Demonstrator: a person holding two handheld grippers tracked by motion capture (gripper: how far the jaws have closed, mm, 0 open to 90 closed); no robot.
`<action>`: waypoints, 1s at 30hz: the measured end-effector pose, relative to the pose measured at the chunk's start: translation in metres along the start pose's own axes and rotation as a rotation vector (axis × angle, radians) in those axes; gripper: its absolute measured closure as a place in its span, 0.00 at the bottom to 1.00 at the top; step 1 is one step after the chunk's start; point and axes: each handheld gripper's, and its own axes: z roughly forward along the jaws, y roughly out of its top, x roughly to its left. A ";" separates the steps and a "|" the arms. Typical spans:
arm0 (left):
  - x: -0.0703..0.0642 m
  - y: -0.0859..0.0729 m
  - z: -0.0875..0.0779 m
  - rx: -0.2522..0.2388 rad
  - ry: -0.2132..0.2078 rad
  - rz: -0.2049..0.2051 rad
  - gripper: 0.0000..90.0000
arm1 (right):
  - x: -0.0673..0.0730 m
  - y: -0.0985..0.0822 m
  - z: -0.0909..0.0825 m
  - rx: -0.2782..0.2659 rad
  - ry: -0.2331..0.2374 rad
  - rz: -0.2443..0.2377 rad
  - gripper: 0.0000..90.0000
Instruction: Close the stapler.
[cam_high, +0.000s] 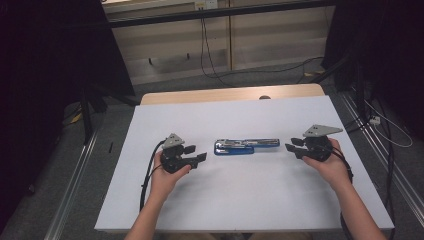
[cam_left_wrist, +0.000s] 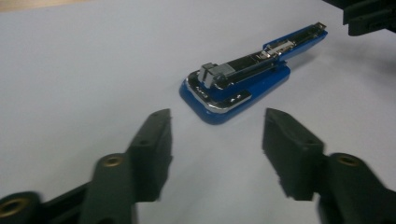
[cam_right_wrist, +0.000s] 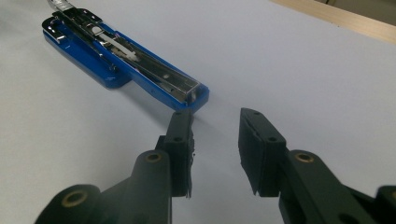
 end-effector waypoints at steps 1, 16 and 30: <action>-0.001 0.000 0.002 0.000 -0.005 -0.003 0.57 | 0.000 -0.001 0.001 0.008 0.001 0.009 0.81; -0.003 0.006 0.031 0.056 -0.045 -0.023 0.98 | 0.006 -0.003 0.017 0.071 0.010 -0.010 0.99; 0.001 0.005 0.044 0.070 -0.023 -0.016 1.00 | 0.008 -0.001 0.026 0.089 -0.005 -0.026 1.00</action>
